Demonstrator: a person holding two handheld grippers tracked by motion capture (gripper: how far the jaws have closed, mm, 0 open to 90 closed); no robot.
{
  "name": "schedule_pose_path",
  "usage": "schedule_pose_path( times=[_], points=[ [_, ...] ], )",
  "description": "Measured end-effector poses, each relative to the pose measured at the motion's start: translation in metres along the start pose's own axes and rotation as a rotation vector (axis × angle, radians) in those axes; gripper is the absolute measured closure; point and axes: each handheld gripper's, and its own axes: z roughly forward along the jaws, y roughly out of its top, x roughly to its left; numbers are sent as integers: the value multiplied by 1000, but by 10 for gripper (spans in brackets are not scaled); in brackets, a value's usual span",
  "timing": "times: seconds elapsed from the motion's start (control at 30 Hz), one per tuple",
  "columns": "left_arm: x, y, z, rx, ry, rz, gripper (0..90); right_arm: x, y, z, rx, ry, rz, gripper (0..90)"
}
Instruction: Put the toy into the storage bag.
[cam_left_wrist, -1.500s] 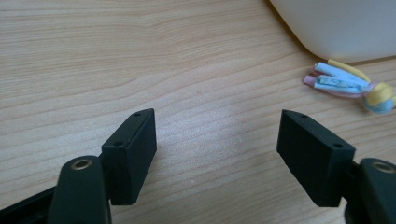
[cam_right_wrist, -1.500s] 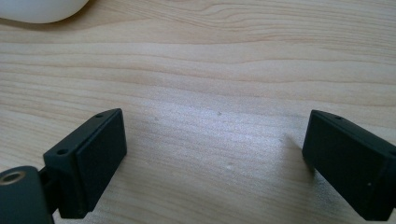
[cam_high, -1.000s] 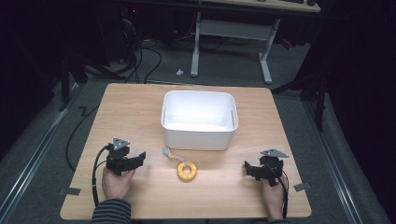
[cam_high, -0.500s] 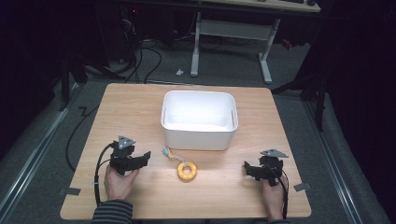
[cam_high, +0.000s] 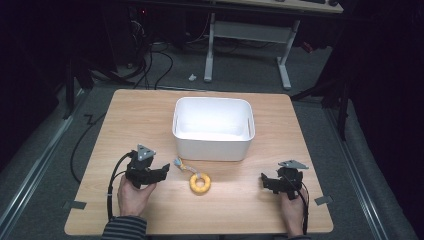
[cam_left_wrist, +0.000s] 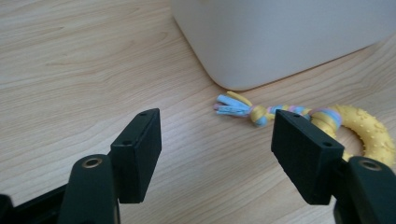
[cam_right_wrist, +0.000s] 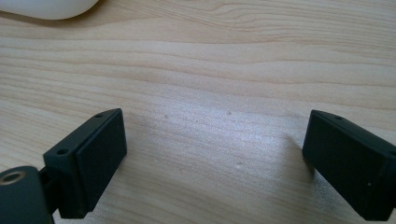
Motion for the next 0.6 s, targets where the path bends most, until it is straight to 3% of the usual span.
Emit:
schedule_pose_path(
  times=[0.6],
  points=[
    [-32,12,14,66,-64,72,353,0,0,0,-1,-1,-4,63]
  ],
)
